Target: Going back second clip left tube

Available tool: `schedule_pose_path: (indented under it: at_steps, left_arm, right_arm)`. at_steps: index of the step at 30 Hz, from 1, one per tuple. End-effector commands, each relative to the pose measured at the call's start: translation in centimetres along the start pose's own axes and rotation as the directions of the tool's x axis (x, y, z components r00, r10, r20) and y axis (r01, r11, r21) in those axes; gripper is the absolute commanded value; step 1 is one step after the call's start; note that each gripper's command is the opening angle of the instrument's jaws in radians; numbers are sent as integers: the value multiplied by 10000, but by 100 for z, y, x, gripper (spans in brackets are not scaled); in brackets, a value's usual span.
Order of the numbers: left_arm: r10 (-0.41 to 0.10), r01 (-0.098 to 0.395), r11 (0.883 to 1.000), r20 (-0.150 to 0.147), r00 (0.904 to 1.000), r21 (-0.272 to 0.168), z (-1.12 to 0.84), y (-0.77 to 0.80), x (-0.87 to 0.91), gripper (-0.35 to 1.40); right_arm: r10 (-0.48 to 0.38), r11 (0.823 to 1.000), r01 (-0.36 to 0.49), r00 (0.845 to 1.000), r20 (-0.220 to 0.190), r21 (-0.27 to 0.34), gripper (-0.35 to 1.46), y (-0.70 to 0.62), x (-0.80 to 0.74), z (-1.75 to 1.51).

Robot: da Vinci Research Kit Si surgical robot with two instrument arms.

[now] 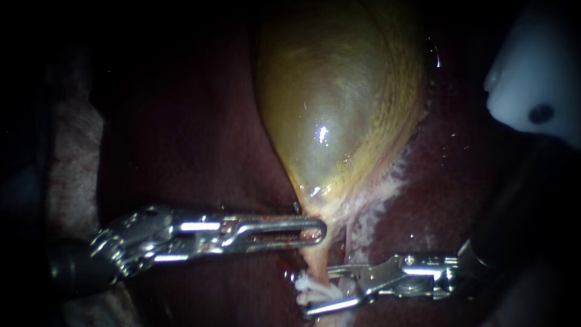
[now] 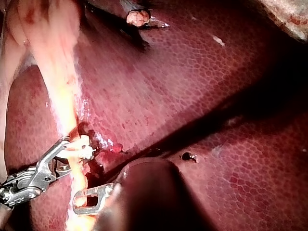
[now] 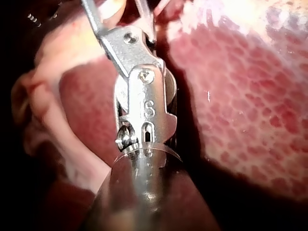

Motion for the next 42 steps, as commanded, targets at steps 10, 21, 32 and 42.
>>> schedule_pose_path:
  at_steps: [10, 21, 32, 42]
  left_arm:
    - [1, -1, 10000, 1, 10000, 1, 0, 0, 0, -35]
    - [1, -1, 10000, 1, 10000, 2, 0, 0, 0, -35]
    - [0, 0, 10000, 1, 10000, 2, 0, 0, 0, -35]
    - [0, 0, 10000, 1, 10000, 3, 0, 1, 0, -35]
  right_arm:
    - [-48, 10000, 48, 10000, 18, -44, 46, 2, 0, -1]
    - [-115, 9998, 113, 9999, -117, -160, 46, 7, -5, 25]
    - [-245, 9995, 243, 9996, -126, -193, 48, 9, -5, 30]
    - [-490, 9987, 490, 9988, 9, -115, 48, 7, 1, 13]
